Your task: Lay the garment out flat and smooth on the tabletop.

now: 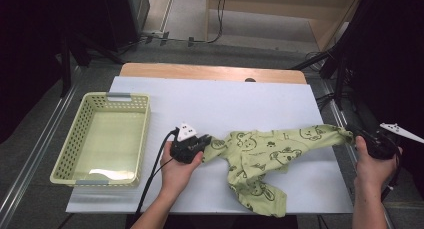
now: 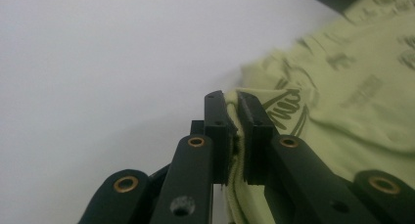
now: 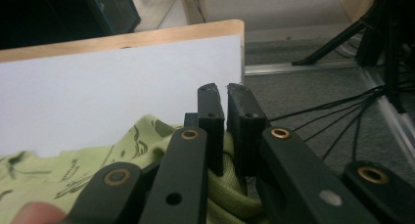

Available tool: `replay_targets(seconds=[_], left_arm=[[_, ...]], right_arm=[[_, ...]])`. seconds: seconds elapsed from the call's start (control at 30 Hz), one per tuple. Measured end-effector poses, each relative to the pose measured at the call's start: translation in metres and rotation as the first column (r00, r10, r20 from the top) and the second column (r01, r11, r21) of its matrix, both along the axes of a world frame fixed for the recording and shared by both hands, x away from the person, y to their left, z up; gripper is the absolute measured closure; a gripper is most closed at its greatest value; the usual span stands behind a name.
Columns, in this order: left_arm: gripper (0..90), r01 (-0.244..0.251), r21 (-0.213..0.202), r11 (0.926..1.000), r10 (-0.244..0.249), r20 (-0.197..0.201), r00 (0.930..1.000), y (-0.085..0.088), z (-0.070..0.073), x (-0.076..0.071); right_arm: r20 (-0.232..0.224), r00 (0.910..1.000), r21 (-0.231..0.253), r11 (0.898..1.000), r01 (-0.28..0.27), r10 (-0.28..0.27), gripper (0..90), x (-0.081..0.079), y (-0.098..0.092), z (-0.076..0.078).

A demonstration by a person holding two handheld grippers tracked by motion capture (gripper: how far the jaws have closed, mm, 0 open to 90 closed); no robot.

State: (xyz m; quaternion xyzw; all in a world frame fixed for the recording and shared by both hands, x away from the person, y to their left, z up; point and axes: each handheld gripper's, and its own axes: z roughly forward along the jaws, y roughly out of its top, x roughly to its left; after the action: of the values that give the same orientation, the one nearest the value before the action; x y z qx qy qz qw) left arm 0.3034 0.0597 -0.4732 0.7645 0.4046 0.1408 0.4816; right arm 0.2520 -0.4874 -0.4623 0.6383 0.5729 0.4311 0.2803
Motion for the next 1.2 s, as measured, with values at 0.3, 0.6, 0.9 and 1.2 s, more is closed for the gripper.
replay_targets(seconds=[0.3,0.6,0.9,1.2], left_arm=[[85.2,-0.228,-0.046,0.9727,0.230,0.060,0.9713,0.015,0.013,0.032],[68.8,-0.273,0.036,0.9613,0.272,0.030,0.9618,0.014,0.002,0.038],[37.9,-0.205,0.006,0.9788,0.204,0.048,0.9778,0.008,0.004,0.035],[35.1,-0.038,0.050,0.9980,0.038,0.016,0.9992,-0.025,-0.004,0.038]], right_arm=[[0.012,0.9991,-0.066,0.997,0.042,-0.041,83.4,0.026,-0.022,0.011],[0.010,1.0000,-0.026,1.000,-0.001,0.001,82.9,0.039,-0.008,0.000],[0.003,1.0000,0.006,1.000,-0.009,0.009,73.1,0.031,0.016,-0.016],[0.025,0.9955,-0.030,0.995,-0.091,0.092,49.1,0.033,0.042,-0.013]])
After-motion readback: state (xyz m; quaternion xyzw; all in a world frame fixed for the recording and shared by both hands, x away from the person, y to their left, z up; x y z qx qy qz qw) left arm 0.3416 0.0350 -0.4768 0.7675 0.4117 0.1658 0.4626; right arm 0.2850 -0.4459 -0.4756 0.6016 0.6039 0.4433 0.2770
